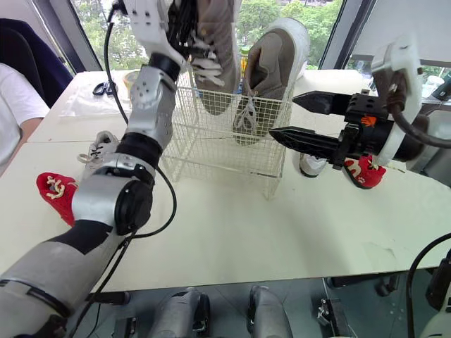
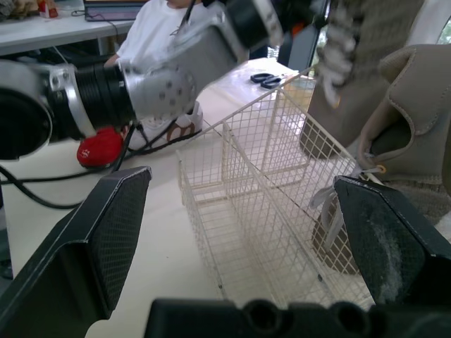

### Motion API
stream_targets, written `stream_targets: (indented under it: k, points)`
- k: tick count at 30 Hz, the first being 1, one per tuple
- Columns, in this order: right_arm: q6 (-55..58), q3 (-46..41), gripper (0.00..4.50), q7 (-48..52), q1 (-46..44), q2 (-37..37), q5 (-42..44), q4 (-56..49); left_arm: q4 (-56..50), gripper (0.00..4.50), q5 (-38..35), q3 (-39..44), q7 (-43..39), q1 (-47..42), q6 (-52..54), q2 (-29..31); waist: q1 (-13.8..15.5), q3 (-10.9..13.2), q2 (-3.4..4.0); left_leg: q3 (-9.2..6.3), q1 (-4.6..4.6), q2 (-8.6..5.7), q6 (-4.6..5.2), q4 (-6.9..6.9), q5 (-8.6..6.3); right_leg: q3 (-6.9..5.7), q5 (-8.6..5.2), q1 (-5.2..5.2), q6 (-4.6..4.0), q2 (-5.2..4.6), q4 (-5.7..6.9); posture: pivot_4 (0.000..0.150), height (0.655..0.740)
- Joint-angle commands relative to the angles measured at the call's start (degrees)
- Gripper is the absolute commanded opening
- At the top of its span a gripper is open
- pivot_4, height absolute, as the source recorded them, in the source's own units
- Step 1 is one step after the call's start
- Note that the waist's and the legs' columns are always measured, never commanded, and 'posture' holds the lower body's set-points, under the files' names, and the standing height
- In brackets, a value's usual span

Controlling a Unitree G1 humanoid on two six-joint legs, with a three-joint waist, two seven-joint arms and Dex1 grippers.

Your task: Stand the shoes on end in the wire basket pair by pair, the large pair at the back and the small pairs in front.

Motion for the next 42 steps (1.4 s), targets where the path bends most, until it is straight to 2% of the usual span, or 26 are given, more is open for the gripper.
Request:
stream_targets:
  k: [1, 4, 9, 13, 18, 22, 24, 29, 30, 31, 33, 37, 40, 42]
  points:
    - [-3.32, 1.52, 4.50, 1.03, -1.71, 0.65, -1.29, 1.29, -7.70, 0.01, 1.27, -2.03, -0.68, 3.73, 3.55, 1.40, -0.08, 0.00, 0.00, 0.00, 0.00, 0.01, 0.00, 0.00, 0.00, 0.00, 0.00, -0.01, 0.00, 0.00, 0.02, 0.150, 0.7400]
    - [-4.85, 3.04, 4.50, 1.75, -2.03, 1.20, -2.53, 2.52, -14.04, 0.01, 2.71, -4.66, -2.30, 8.73, 5.89, 1.61, 0.01, -0.01, 0.02, 0.02, 0.03, 0.00, 0.00, 0.00, 0.00, 0.02, 0.00, 0.00, 0.00, 0.01, 0.07, 0.150, 0.7400]
    - [-6.62, 4.91, 4.50, 2.39, -2.34, 2.34, -4.12, 3.69, -24.48, 0.01, 0.71, -4.79, -0.67, 15.76, 15.32, 0.31, 0.04, -0.01, 0.02, 0.02, 0.02, 0.00, 0.00, 0.01, 0.00, 0.02, 0.00, 0.01, 0.00, 0.00, 0.05, 0.150, 0.7400]
    - [-8.61, 7.03, 4.50, 3.09, -0.84, 2.40, -8.31, 4.07, -32.91, 1.75, -0.82, -5.12, -0.59, 20.32, 21.43, -0.56, 0.05, -0.02, 0.03, 0.02, 0.01, -0.01, 0.00, 0.01, 0.00, 0.02, 0.00, 0.01, 0.00, 0.00, 0.05, 0.150, 0.7400]
    - [-10.12, 7.96, 4.50, 1.94, -0.74, 3.52, -11.92, 5.52, -45.42, 4.16, -3.77, -4.52, -0.05, 23.91, 30.77, 0.29, 0.09, -0.02, 0.03, 0.00, 0.01, -0.01, 0.00, 0.03, 0.00, 0.02, 0.00, 0.01, 0.00, 0.01, 0.06, 0.150, 0.7400]
    - [-9.30, 8.84, 4.50, 2.77, 0.75, 2.89, -13.28, 4.60, -58.13, 4.16, -8.57, -5.26, -5.94, 28.72, 41.02, 4.80, -0.07, -0.02, 0.04, -0.01, 0.02, 0.01, -0.01, 0.02, 0.01, 0.03, 0.00, 0.00, 0.00, 0.03, 0.06, 0.150, 0.7400]
    - [-8.74, 8.09, 4.50, 2.05, 1.25, 3.41, -13.06, 5.26, -64.94, 4.16, -10.50, -4.18, -8.00, 31.35, 47.57, 9.83, -0.20, -0.02, 0.05, -0.01, 0.02, 0.02, -0.05, 0.02, 0.03, 0.03, 0.00, 0.00, -0.01, 0.06, 0.08, 0.150, 0.7400]
    - [-14.73, 6.39, 4.50, -4.88, 2.87, 8.09, -20.40, 9.16, -76.55, 4.16, -24.77, 3.84, -11.68, 35.32, 67.25, 20.83, -0.68, -0.03, 0.05, -0.08, 0.07, 0.08, -0.14, 0.03, 0.08, 0.04, -0.01, 0.04, -0.02, 0.10, 0.13, 0.150, 0.7400]
    - [-16.57, 5.44, 4.50, -7.21, 3.49, 9.85, -22.26, 10.11, -78.25, 4.34, -28.37, 5.97, -12.23, 36.64, 70.55, 22.36, -0.63, -0.03, 0.06, -0.08, 0.08, 0.07, -0.14, 0.03, 0.08, 0.04, -0.02, 0.07, -0.02, 0.10, 0.12, 0.150, 0.7400]
    - [-18.02, 4.42, 4.50, -8.99, 4.39, 11.27, -23.72, 10.71, -79.80, 4.34, -31.71, 7.94, -12.72, 38.14, 73.28, 23.49, -0.55, -0.04, 0.06, -0.08, 0.09, 0.05, -0.15, 0.03, 0.09, 0.04, -0.02, 0.08, -0.01, 0.07, 0.12, 0.150, 0.7400]
    - [-19.28, 1.82, 4.50, -10.72, 7.66, 13.74, -24.23, 10.29, -83.54, 4.34, -39.23, 11.49, -13.19, 42.79, 79.39, 25.20, -0.43, -0.06, 0.10, -0.07, 0.10, 0.04, -0.47, 0.02, 0.27, 0.04, -0.03, 0.10, 0.00, 0.06, 0.11, 0.150, 0.7400]
    - [-21.82, -1.05, 4.50, -14.79, 13.38, 17.57, -26.77, 8.85, -89.56, 4.34, -49.69, 14.50, -11.05, 51.59, 86.10, 26.20, -0.26, -0.05, 0.10, -0.06, 0.08, 0.02, -0.55, 0.01, 0.32, 0.06, -0.04, 0.10, 0.03, 0.03, 0.09, 0.150, 0.7400]
    - [-26.89, 1.25, 4.50, -16.30, 18.91, 20.08, -33.00, 8.02, -93.37, 4.34, -60.78, 15.05, -9.36, 58.06, 89.41, 25.64, -0.10, -0.06, 0.10, -0.07, 0.15, 0.02, -0.57, 0.03, 0.33, 0.08, -0.04, 0.16, 0.02, 0.04, 0.11, 0.150, 0.7400]
    - [-28.44, 1.25, 4.50, -22.02, 20.47, 24.98, -35.21, 7.78, -97.09, 4.34, -61.95, 13.20, -10.27, 63.03, 89.55, 26.87, -0.26, -0.06, 0.11, -0.06, 0.37, 0.02, -0.44, -0.02, 0.24, 0.12, -0.05, 0.32, 0.00, 0.06, 0.11, 0.150, 0.7400]
